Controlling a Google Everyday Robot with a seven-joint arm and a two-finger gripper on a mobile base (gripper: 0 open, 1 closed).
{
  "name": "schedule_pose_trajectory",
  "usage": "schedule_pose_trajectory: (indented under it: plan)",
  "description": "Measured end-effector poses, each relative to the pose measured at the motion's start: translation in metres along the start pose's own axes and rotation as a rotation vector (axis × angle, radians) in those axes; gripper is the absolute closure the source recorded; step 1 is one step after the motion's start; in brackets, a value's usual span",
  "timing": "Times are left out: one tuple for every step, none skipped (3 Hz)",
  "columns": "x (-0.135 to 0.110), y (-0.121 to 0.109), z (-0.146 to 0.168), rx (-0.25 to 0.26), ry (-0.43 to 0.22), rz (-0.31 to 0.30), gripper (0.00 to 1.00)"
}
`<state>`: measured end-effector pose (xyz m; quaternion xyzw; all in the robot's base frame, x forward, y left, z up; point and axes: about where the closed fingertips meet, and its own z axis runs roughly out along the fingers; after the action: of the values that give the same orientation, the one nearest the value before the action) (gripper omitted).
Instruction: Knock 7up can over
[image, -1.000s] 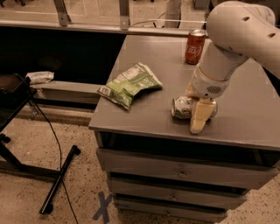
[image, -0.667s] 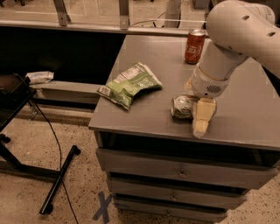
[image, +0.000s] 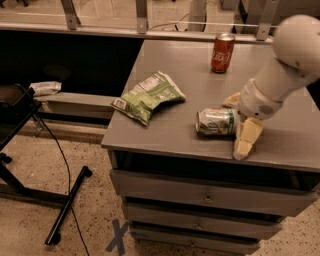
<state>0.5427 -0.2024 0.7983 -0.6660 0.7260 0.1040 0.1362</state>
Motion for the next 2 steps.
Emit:
schedule_pose_trajectory:
  plan:
    - [0.0215,-0.0045,-0.0054,-0.002,-0.068,0.042,0.0]
    - [0.021,-0.0046,-0.0057,-0.002,-0.068,0.042,0.0]
